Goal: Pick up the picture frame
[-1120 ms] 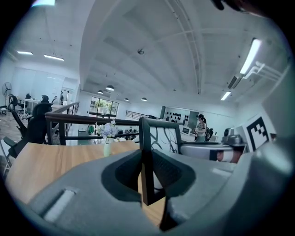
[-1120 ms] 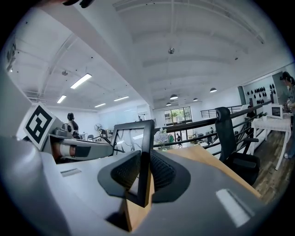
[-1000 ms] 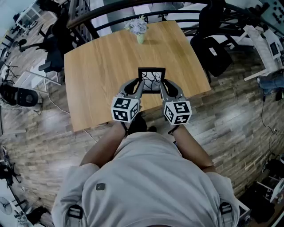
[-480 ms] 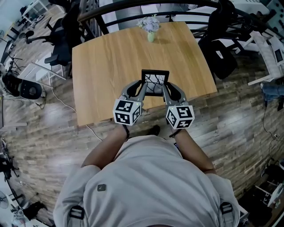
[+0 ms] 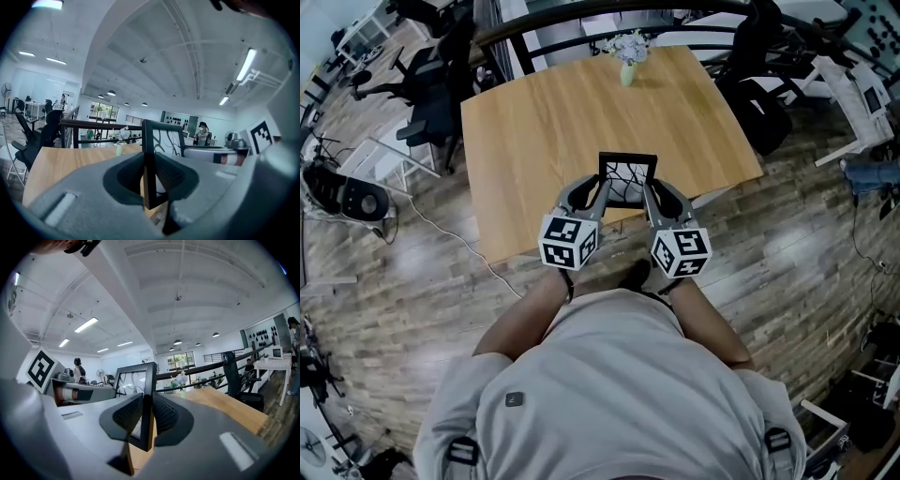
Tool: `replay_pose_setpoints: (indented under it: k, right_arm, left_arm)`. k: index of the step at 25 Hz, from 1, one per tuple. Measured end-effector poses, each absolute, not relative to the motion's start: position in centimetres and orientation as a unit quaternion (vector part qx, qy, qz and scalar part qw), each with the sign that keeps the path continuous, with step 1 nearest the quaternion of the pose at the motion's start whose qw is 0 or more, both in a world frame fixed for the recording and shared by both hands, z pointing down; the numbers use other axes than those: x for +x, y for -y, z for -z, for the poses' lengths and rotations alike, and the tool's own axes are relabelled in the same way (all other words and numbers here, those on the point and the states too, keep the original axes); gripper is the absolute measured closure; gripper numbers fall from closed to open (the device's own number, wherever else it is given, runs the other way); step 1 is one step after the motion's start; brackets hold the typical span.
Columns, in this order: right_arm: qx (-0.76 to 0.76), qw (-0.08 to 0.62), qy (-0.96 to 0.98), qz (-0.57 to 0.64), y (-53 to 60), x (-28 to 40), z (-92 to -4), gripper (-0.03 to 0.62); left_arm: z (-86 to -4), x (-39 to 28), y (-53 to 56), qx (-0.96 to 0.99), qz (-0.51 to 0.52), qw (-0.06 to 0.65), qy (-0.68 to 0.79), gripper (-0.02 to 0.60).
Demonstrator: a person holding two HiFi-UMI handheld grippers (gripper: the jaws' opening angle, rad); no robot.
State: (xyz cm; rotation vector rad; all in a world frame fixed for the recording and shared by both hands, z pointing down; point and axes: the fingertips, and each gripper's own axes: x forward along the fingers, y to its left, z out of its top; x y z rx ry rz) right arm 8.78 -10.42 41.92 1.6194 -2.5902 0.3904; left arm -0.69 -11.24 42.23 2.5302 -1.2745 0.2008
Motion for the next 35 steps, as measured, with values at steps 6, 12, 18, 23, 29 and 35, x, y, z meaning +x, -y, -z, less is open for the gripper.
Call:
replay_pose_setpoints:
  k: [6,12,18,23,29,35]
  right_arm:
    - [0.548,0.019,0.827,-0.125,4.5,4.3,-41.5,0.519]
    - [0.563,0.016,0.817,-0.123,-1.1,0.6,-41.3,0.519]
    - [0.573,0.017,0.811,-0.121,-4.4,-1.1,-40.9,0.519]
    - [0.578,0.018,0.807,-0.123,-5.5,-1.6,-40.2,0.519]
    - [0.575,0.017,0.809,-0.123,-6.0,-1.5,-39.7,0.52]
    - [0.574,0.019,0.809,-0.127,-6.5,-1.2,-40.4,0.52]
  left_arm:
    - [-41.8,-5.1,5.6,0.897,-0.067,0.139,0.414,0.508]
    - [-41.6,-8.7,0.7,0.906,-0.065,0.135,0.395,0.508]
    - [-41.5,-10.5,-2.5,0.911,-0.066,0.141,0.381,0.508]
    - [-40.9,-10.9,-3.5,0.914,-0.067,0.143,0.374,0.508]
    - [-40.5,-10.8,-3.8,0.913,-0.068,0.147,0.375,0.508]
    - [-41.1,-10.5,-4.6,0.912,-0.069,0.151,0.374,0.508]
